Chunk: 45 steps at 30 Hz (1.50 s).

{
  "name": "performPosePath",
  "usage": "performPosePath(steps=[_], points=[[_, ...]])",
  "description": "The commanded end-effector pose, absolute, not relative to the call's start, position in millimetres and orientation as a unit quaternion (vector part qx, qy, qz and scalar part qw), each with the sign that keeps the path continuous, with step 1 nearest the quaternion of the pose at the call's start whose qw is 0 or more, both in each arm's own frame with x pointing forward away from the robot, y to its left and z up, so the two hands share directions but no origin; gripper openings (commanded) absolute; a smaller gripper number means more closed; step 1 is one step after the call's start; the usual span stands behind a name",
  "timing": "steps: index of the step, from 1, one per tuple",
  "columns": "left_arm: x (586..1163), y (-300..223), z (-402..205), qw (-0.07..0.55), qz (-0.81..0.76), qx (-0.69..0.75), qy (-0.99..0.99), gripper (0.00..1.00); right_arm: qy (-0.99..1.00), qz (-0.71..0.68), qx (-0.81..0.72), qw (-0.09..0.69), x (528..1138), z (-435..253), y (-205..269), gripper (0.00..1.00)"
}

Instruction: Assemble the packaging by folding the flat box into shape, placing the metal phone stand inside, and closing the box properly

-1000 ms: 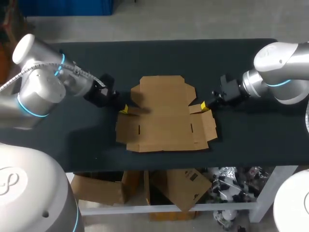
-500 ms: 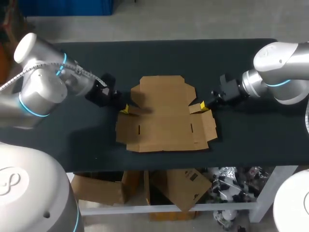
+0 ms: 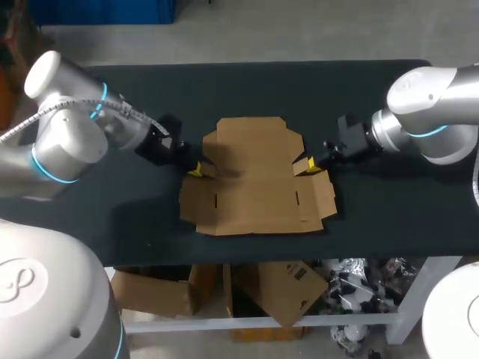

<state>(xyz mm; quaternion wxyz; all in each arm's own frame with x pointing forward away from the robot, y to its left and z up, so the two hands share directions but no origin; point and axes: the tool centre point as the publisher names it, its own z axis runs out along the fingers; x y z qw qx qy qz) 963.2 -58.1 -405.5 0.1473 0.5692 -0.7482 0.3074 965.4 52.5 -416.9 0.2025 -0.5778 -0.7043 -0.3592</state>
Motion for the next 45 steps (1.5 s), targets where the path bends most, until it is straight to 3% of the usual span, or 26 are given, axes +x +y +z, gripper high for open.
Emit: performPosePath(steps=[1, 45], points=[[960, -61, -400, 0.139, 0.305, 0.569, -0.751, 0.0, -0.706, -0.357, -0.578, 0.2, 965, -414, 56, 0.0], [955, -85, -388, 0.076, 0.282, 0.575, -0.764, 0.0, -0.72, -0.331, -0.588, 0.164, 957, -396, 76, 0.0]])
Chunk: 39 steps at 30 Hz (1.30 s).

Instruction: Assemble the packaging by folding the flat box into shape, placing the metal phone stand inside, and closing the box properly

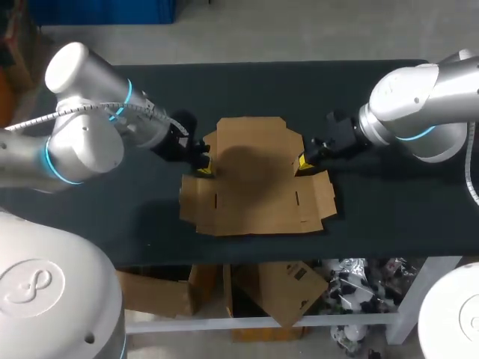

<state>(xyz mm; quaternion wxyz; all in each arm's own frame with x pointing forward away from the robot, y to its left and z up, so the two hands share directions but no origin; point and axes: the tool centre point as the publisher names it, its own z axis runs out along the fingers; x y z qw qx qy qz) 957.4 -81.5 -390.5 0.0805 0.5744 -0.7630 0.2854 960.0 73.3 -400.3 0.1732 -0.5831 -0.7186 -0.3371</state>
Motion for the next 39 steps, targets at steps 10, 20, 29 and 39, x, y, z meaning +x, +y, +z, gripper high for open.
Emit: performPosePath(steps=[10, 20, 29, 39], points=[[956, -93, -389, 0.071, 0.275, 0.568, -0.773, 0.0, -0.723, -0.319, -0.591, 0.163, 959, -401, 83, 0.0], [958, -98, -390, 0.067, 0.269, 0.564, -0.778, 0.0, -0.726, -0.303, -0.595, 0.164, 964, -407, 91, 0.0], [958, -105, -390, 0.066, 0.263, 0.558, -0.784, 0.0, -0.732, -0.293, -0.594, 0.162, 966, -407, 99, 0.0], [959, -111, -394, 0.068, 0.261, 0.553, -0.788, 0.0, -0.735, -0.283, -0.594, 0.164, 964, -412, 104, 0.0]])
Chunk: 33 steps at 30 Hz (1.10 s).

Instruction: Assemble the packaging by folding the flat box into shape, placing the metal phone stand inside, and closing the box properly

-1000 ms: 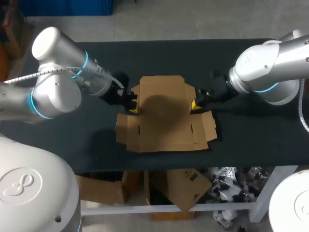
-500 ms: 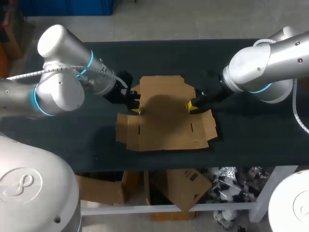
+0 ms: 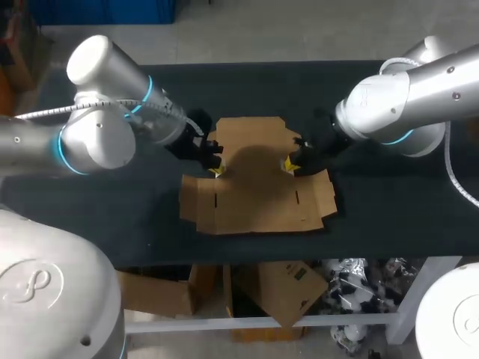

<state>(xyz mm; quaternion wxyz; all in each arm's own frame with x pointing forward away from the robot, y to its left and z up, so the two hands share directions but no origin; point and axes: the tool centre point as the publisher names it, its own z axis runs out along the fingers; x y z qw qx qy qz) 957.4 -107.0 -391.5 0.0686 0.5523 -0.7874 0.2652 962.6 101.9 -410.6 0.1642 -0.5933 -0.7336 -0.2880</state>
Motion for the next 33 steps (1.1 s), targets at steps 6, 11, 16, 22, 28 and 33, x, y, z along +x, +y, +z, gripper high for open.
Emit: performPosePath(steps=[6, 11, 16, 22, 28, 33], points=[[960, -114, -396, 0.071, 0.258, 0.552, -0.79, 0.0, -0.736, -0.275, -0.597, 0.161, 964, -414, 107, 0.0], [960, -118, -397, 0.07, 0.251, 0.552, -0.792, 0.0, -0.737, -0.27, -0.598, 0.161, 965, -416, 110, 0.0], [961, -122, -400, 0.069, 0.243, 0.553, -0.794, 0.0, -0.738, -0.264, -0.6, 0.161, 965, -419, 112, 0.0], [964, -126, -408, 0.067, 0.23, 0.561, -0.792, 0.0, -0.737, -0.253, -0.606, 0.162, 964, -422, 115, 0.0], [965, -125, -415, 0.062, 0.216, 0.576, -0.786, 0.0, -0.734, -0.242, -0.615, 0.158, 963, -424, 115, 0.0], [964, -123, -417, 0.059, 0.206, 0.584, -0.783, 0.0, -0.73, -0.234, -0.623, 0.156, 963, -425, 116, 0.0]])
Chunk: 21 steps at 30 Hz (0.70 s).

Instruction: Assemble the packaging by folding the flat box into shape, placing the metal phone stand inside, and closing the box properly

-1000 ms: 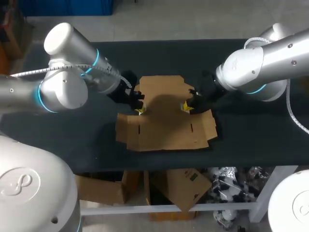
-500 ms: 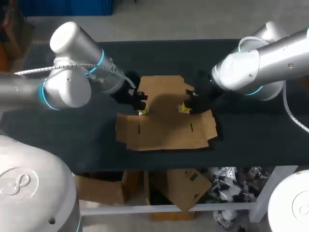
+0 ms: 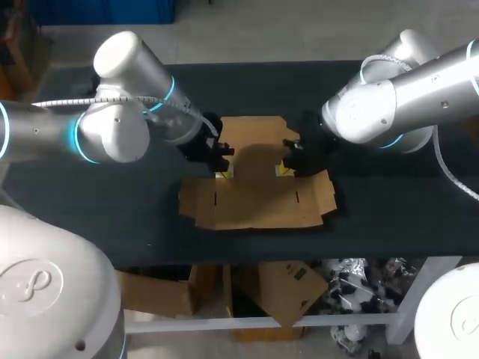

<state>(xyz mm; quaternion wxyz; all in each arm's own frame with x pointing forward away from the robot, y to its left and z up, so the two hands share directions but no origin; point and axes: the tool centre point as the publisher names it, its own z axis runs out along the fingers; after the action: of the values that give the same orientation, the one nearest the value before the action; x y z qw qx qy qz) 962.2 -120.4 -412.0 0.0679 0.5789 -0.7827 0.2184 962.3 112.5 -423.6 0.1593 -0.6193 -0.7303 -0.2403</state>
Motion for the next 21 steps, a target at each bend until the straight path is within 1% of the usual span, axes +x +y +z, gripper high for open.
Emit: performPosePath(steps=[1, 7, 21], points=[[963, -122, -416, 0.057, 0.204, 0.586, -0.782, 0.0, -0.73, -0.234, -0.623, 0.156, 963, -425, 116, 0.0], [958, -117, -405, 0.048, 0.205, 0.59, -0.78, 0.0, -0.727, -0.239, -0.626, 0.15, 960, -416, 114, 0.0], [957, -100, -380, 0.029, 0.202, 0.602, -0.772, 0.0, -0.706, -0.249, -0.646, 0.151, 957, -400, 91, 0.0]])
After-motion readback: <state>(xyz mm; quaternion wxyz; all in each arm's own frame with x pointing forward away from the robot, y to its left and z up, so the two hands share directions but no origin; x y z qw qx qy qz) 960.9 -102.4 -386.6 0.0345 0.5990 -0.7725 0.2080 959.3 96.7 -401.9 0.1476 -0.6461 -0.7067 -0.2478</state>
